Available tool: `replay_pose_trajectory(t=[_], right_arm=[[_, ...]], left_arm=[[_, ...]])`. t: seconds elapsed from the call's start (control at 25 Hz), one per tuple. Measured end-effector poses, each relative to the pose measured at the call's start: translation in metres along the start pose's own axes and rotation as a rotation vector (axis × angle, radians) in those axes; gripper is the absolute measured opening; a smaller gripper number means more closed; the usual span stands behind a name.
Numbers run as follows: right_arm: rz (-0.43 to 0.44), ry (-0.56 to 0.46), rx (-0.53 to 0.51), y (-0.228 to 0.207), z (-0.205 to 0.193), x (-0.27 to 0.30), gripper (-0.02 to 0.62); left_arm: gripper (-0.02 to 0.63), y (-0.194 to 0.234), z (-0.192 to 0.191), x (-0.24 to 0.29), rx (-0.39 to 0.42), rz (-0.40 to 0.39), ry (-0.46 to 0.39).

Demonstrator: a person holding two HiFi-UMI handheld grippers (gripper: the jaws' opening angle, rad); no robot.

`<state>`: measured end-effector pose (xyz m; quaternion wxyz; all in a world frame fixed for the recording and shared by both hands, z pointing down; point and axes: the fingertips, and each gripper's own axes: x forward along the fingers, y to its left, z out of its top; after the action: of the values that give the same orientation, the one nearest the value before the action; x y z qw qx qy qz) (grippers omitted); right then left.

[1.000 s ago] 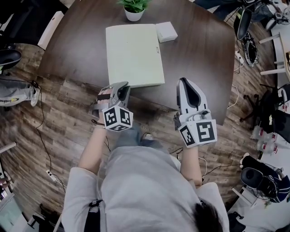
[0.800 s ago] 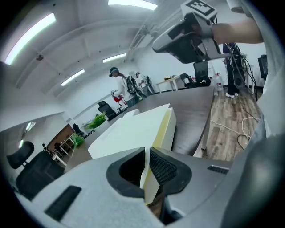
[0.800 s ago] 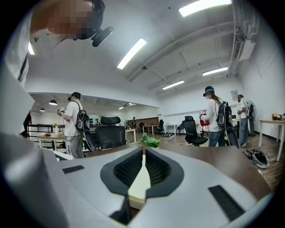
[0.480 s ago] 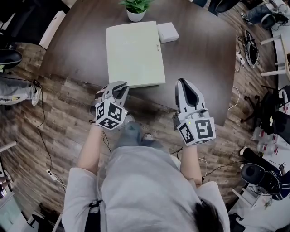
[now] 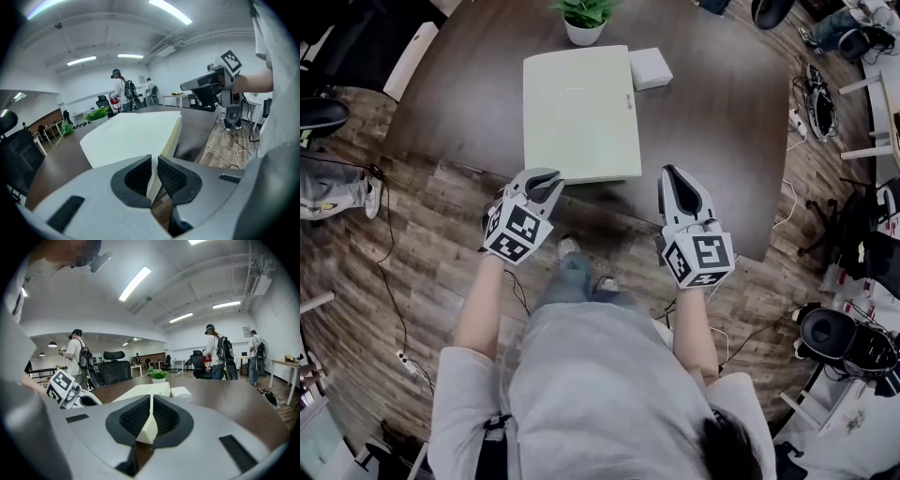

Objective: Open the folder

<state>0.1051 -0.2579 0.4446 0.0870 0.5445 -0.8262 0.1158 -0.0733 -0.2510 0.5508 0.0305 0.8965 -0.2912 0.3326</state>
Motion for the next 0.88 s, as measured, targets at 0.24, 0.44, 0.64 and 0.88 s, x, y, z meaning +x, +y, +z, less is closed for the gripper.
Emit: replay_pose_trajectory(t=[0.24,0.44,0.64,0.88], right_arm=[[0.049,0.108,0.008,0.002,-0.053,0.022,0.021],[0.075,0.143,0.004,0.006,-0.067,0.032,0.021],[0.077,0.181,0.003,0.005,-0.083,0.039,0.018],[0.089,0.28,-0.048,0.005,-0.112,0.042,0.014]], left_arm=[[0.034,-0.001,0.001,-0.004,0.02,0.002,-0.005],[0.034,-0.002,0.004,-0.004,0.048,-0.002,0.0],[0.037,-0.002,0.0,-0.005,0.057,-0.002,0.003],[0.038,-0.006,-0.001,-0.002,0.072,0.008,0.003]])
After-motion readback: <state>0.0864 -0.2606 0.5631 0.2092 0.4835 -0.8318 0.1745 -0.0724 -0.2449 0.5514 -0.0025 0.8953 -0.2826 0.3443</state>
